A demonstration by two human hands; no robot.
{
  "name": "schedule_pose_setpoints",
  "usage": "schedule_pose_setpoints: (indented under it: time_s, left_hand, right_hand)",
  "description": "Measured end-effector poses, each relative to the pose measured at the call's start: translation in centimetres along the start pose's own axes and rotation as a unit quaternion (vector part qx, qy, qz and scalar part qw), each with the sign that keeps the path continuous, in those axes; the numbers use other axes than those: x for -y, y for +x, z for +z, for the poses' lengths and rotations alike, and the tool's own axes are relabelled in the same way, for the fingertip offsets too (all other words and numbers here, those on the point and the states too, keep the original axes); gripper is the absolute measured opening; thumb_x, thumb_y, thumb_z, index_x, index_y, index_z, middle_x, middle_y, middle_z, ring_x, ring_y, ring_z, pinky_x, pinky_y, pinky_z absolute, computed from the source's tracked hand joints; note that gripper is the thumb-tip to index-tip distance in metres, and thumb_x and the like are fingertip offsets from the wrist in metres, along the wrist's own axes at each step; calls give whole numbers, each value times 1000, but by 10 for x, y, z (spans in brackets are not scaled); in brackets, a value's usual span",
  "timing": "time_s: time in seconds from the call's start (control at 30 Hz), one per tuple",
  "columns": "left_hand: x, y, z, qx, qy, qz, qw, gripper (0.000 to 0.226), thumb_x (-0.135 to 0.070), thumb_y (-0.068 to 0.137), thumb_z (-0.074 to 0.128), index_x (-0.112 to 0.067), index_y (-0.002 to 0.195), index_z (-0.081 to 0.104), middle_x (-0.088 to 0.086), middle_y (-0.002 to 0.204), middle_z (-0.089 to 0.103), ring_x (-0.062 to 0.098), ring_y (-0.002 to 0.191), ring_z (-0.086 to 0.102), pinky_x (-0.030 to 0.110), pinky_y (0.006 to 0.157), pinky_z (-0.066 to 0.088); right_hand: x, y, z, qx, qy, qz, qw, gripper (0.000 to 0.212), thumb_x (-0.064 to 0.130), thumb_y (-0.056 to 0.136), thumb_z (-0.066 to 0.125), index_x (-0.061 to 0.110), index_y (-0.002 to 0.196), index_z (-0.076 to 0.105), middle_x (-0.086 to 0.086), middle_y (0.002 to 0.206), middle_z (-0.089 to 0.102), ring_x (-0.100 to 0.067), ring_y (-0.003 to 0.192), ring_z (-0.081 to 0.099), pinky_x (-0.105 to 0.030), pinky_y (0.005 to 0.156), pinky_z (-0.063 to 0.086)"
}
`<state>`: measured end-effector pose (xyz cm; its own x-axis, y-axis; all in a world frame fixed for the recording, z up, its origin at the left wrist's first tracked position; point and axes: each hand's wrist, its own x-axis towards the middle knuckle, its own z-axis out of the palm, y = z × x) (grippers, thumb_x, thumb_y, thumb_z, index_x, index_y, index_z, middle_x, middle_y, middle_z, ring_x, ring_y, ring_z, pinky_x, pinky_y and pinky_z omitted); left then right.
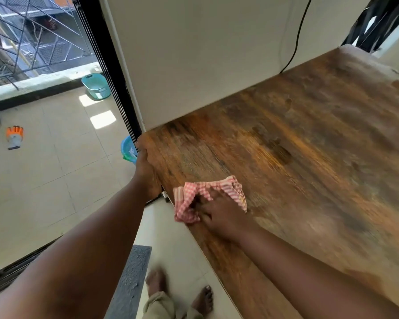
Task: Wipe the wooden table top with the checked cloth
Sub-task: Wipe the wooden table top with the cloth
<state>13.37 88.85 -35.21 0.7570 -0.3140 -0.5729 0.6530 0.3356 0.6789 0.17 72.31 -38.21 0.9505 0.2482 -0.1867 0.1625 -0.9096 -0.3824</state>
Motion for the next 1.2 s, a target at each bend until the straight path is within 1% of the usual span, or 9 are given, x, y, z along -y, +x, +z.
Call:
schedule_pose_setpoints:
  time_s: [0.07, 0.27, 0.37, 0.43, 0.6, 0.77, 0.87, 0.97, 1.2]
  left_hand:
    - [1, -2, 0, -8, 4, -4, 1000, 86, -79, 85, 13, -22, 144, 39, 12, 139, 52, 33, 126, 50, 56, 108, 36]
    - [5, -3, -3, -22, 19, -6, 1000, 86, -82, 82, 17, -25, 144, 37, 10, 140, 51, 34, 127, 49, 58, 107, 35]
    - [11, -1, -6, -32, 37, -8, 999, 88, -85, 79, 19, -25, 139, 43, 10, 133, 57, 32, 120, 55, 55, 101, 42]
    - [17, -2, -6, -34, 51, -13, 998, 89, -85, 79, 22, -24, 139, 44, 11, 134, 56, 33, 120, 54, 56, 103, 41]
    - [37, -19, 2, -58, 71, -22, 996, 99, -84, 72, 40, -27, 150, 18, 10, 145, 45, 35, 127, 49, 57, 107, 36]
    - [50, -37, 8, -59, 136, -27, 989, 113, -81, 66, 45, -24, 153, 0, 11, 151, 34, 35, 133, 41, 52, 104, 37]
    - [58, -48, 6, -31, 152, -13, 988, 113, -83, 62, 42, -23, 152, 10, 11, 149, 39, 33, 130, 44, 50, 102, 38]
    - [63, -55, -1, -20, 173, -19, 984, 104, -84, 72, 38, -25, 152, 8, 11, 147, 41, 33, 128, 46, 55, 107, 36]
    - [72, -66, -8, -29, 250, -35, 967, 98, -86, 76, 26, -31, 153, 0, 10, 155, 27, 34, 138, 32, 56, 109, 33]
  right_hand:
    - [-4, -28, 7, 18, -10, -34, 999, 39, 33, 97, 37, 30, 134, 50, 5, 149, 37, -26, 144, 18, -41, 116, 9]
    - [-37, -69, -2, 10, -26, -67, 997, 30, 33, 93, 47, 28, 116, 64, 4, 133, 57, -22, 131, 43, -43, 111, 29]
    - [-35, -54, -3, -29, -7, -18, 999, 27, 33, 93, 48, 28, 109, 68, 4, 126, 62, -21, 128, 45, -37, 109, 27]
    - [-26, -37, 0, -66, 17, 36, 997, 30, 32, 95, 46, 29, 119, 64, 5, 136, 55, -22, 135, 36, -38, 112, 20]
    - [-4, -33, 12, -51, 25, 84, 995, 37, 34, 98, 38, 33, 133, 51, 8, 148, 38, -25, 144, 17, -39, 116, 5]
    - [2, -88, 25, -40, 11, 48, 998, 36, 30, 95, 43, 29, 130, 55, 7, 145, 43, -28, 142, 22, -41, 116, 10]
    - [-6, -124, 27, -37, -9, 60, 997, 36, 30, 93, 46, 29, 128, 57, 6, 143, 47, -26, 140, 28, -39, 115, 16]
    - [-20, -144, 20, -39, -2, 91, 995, 32, 30, 92, 49, 29, 121, 63, 2, 139, 51, -20, 135, 37, -32, 112, 25]
    - [-25, -102, 6, -86, 31, 186, 978, 34, 32, 97, 42, 32, 128, 56, -1, 140, 51, -22, 131, 40, -36, 107, 30]
